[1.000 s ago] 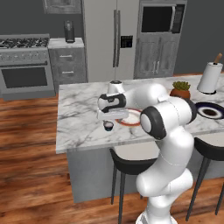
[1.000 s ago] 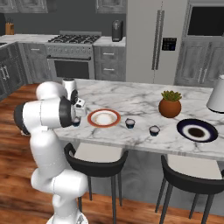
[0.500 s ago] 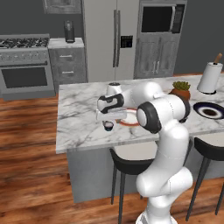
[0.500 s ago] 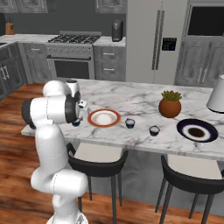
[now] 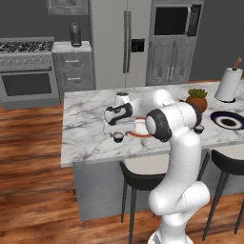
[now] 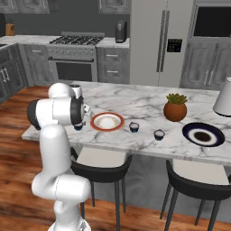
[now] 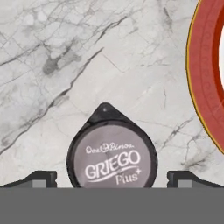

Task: Place two yogurt containers on each plate.

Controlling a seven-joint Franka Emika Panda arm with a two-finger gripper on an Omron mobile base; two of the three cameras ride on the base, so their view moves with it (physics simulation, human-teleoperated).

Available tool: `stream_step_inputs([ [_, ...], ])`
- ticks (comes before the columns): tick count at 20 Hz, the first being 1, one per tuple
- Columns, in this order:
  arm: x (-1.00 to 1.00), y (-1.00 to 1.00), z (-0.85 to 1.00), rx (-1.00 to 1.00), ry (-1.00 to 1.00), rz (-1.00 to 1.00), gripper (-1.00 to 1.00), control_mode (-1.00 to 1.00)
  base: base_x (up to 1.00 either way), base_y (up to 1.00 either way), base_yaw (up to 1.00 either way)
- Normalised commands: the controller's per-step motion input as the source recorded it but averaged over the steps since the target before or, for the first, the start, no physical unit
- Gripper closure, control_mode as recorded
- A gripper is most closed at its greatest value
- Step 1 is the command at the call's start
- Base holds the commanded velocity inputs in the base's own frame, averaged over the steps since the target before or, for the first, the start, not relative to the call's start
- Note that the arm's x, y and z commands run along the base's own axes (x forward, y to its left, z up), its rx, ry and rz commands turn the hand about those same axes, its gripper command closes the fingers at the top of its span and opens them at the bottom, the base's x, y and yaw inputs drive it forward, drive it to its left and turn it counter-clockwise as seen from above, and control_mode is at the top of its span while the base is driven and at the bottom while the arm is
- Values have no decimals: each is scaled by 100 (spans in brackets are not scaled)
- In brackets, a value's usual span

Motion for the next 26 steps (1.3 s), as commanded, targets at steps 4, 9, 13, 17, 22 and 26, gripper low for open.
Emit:
stream_step_inputs([
  [4, 0, 4, -12, 0, 0, 0, -100, -100, 0, 0, 0],
  [9, 0, 1, -13, 0, 0, 0, -100, -100, 0, 0, 0],
  [13, 0, 0, -14, 0, 0, 0, -100, -100, 0, 0, 0],
  [17, 4, 0, -12, 0, 0, 0, -100, -100, 0, 0, 0],
  [22, 3, 0, -15, 0, 0, 0, 100, -100, 0, 0, 0],
  [26, 0, 0, -3, 0, -3, 0, 100, -100, 0, 0, 0],
])
